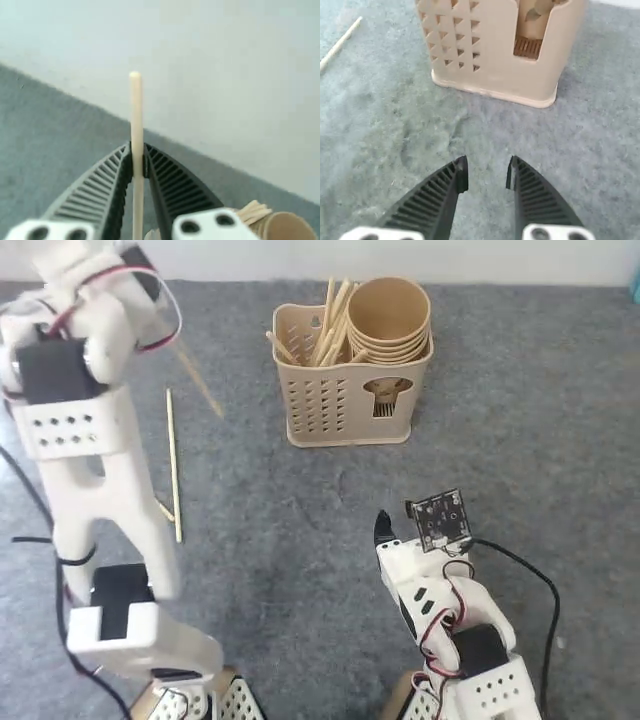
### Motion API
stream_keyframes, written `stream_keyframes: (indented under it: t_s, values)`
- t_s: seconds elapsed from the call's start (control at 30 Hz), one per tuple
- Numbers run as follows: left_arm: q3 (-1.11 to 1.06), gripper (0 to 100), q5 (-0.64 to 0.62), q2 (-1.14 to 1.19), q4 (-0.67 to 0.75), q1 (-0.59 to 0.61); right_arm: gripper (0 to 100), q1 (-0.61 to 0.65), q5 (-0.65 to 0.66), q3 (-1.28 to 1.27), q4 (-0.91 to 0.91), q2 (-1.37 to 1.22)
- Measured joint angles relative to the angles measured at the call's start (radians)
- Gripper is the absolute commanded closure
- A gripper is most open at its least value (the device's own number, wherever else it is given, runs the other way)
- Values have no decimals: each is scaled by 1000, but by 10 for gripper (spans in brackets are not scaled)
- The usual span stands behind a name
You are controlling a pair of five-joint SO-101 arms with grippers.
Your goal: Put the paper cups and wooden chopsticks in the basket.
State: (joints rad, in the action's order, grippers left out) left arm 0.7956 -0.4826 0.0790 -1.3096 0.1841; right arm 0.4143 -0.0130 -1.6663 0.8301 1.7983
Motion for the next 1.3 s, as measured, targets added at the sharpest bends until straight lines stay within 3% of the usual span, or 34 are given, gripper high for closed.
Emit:
stream_keyframes:
  t_s: [0.43, 0.7, 0.93, 1.13, 1.3]
  values:
    - [86, 988, 285, -6, 358, -259, 859, 0, -3, 0, 0, 0]
    - [-130, 988, 454, -8, 615, -368, 859, 0, -3, 0, 0, 0]
    - [-402, 988, 477, -6, 836, -377, 859, 0, -3, 0, 9, 0]
    - [-483, 986, 477, -6, 881, -377, 859, 0, 5, 0, 9, 0]
    - [-522, 840, 477, -6, 881, -373, 859, 0, 14, 0, 9, 0]
